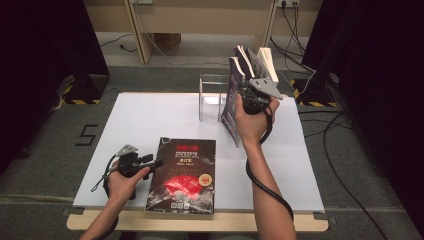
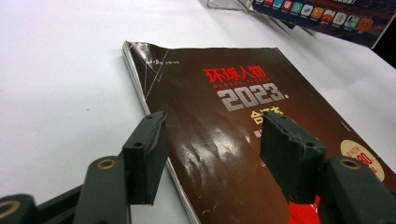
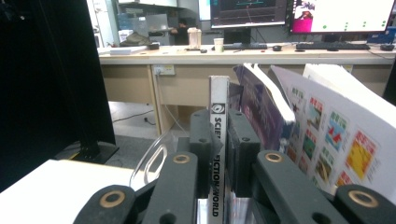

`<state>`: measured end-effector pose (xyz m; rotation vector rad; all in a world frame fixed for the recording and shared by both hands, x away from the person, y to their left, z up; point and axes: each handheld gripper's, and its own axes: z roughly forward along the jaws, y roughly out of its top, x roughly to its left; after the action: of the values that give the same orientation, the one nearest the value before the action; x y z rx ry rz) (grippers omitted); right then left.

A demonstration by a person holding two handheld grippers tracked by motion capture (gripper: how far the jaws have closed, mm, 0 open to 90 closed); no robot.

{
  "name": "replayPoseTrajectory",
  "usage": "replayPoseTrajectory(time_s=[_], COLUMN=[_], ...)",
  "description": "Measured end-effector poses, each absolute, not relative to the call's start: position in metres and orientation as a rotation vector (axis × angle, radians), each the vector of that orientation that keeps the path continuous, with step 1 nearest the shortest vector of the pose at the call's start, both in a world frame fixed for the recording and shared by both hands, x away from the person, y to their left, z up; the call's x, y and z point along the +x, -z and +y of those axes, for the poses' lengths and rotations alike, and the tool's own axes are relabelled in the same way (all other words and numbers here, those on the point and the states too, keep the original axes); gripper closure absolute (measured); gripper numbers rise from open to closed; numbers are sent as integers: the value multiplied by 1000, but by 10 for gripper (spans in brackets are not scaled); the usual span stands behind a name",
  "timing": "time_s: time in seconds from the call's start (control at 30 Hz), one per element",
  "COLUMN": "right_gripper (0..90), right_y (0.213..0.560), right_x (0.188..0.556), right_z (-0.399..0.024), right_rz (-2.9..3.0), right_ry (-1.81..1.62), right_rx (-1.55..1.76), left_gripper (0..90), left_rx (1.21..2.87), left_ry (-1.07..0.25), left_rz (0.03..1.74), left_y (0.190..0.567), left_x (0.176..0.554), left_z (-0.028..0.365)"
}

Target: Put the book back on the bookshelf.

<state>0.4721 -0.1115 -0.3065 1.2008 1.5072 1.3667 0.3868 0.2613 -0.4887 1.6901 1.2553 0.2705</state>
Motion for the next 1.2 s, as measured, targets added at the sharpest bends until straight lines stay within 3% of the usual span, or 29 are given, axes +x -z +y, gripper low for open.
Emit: replayPoseTrajectory(time_s=[0.5, 0.87, 1.2], right_gripper=[790, 684, 709], right_y=[323, 321, 318], right_x=[438, 437, 437], right_z=[-119, -121, -123], right_rz=[1563, 1552, 1563], right_ry=[-1333, -1374, -1307], right_rx=[1222, 1310, 1329], left_gripper=[405, 405, 405], left_rx=[1689, 1689, 1689], left_ry=[-262, -261, -258], left_rz=[1255, 1260, 1259], left_y=[490, 490, 491], left_x=[387, 387, 387], left_z=[260, 260, 260])
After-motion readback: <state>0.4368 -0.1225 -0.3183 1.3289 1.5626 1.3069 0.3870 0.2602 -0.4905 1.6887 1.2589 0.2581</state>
